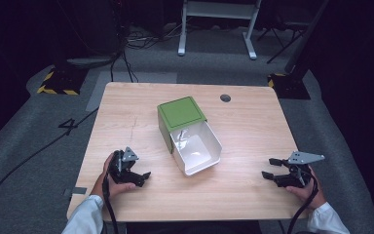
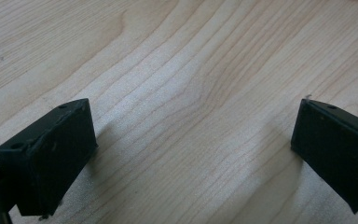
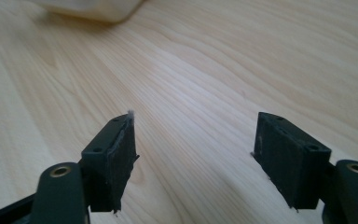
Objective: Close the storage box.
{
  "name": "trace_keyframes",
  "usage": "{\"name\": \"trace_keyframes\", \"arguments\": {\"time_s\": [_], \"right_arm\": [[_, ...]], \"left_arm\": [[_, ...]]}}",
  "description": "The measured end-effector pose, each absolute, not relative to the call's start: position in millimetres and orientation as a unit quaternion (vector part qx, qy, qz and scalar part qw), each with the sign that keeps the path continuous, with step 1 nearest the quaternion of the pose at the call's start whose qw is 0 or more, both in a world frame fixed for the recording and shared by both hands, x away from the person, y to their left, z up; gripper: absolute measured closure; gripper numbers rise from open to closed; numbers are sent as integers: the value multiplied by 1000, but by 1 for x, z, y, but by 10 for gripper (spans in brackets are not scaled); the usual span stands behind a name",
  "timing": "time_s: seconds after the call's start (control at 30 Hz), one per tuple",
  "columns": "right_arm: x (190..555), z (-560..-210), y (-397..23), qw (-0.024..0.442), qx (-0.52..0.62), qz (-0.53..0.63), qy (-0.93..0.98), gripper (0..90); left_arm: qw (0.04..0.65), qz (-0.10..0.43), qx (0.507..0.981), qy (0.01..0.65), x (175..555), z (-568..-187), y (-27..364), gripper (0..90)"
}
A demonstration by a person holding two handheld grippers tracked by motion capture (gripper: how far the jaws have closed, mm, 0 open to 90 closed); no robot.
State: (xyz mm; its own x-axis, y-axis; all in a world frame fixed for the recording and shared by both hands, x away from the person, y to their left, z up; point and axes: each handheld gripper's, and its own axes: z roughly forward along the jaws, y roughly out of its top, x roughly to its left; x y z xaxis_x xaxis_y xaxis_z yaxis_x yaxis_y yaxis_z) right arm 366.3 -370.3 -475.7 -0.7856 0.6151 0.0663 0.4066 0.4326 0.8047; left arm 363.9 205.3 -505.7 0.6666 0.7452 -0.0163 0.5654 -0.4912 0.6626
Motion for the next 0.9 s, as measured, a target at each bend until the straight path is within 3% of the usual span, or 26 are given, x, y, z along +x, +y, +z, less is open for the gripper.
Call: {"name": "trace_keyframes", "arguments": {"time_s": [0.33, 0.9], "right_arm": [[365, -432, -337, 119, 239, 459, 847, 328], [358, -406, -272, 96, 146, 469, 866, 361]], "left_arm": [[327, 138, 852, 384, 364, -506, 205, 1], [327, 138, 852, 384, 364, -506, 205, 1]]}}
